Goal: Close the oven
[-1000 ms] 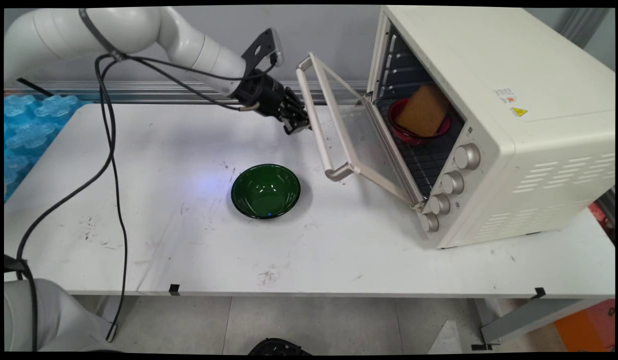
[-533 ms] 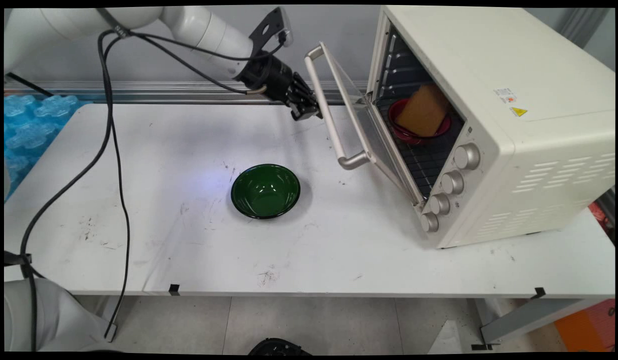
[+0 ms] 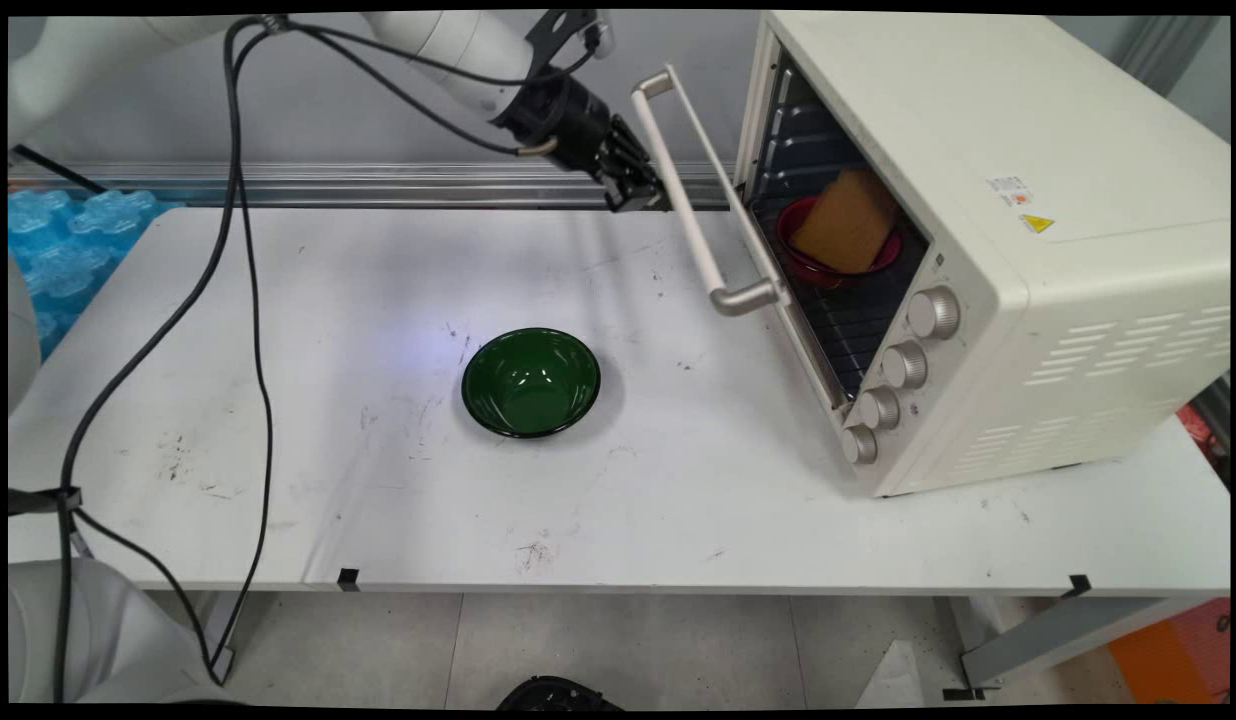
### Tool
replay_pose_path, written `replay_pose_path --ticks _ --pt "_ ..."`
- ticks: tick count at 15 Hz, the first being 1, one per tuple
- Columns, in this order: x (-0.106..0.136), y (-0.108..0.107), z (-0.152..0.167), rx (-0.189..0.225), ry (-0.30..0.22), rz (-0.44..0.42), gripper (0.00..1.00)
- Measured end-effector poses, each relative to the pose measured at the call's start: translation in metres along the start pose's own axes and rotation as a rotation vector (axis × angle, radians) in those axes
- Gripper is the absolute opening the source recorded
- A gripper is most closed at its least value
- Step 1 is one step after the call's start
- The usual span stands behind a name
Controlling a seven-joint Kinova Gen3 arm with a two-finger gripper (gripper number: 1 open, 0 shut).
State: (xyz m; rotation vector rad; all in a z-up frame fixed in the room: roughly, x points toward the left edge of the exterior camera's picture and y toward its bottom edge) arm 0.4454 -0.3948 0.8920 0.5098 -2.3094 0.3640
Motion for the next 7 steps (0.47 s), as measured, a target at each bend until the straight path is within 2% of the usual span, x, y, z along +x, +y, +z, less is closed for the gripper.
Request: replay_pose_path --ticks 7 --pt "0.012 -0.013 0.003 -0.001 -0.008 -0.003 0.0"
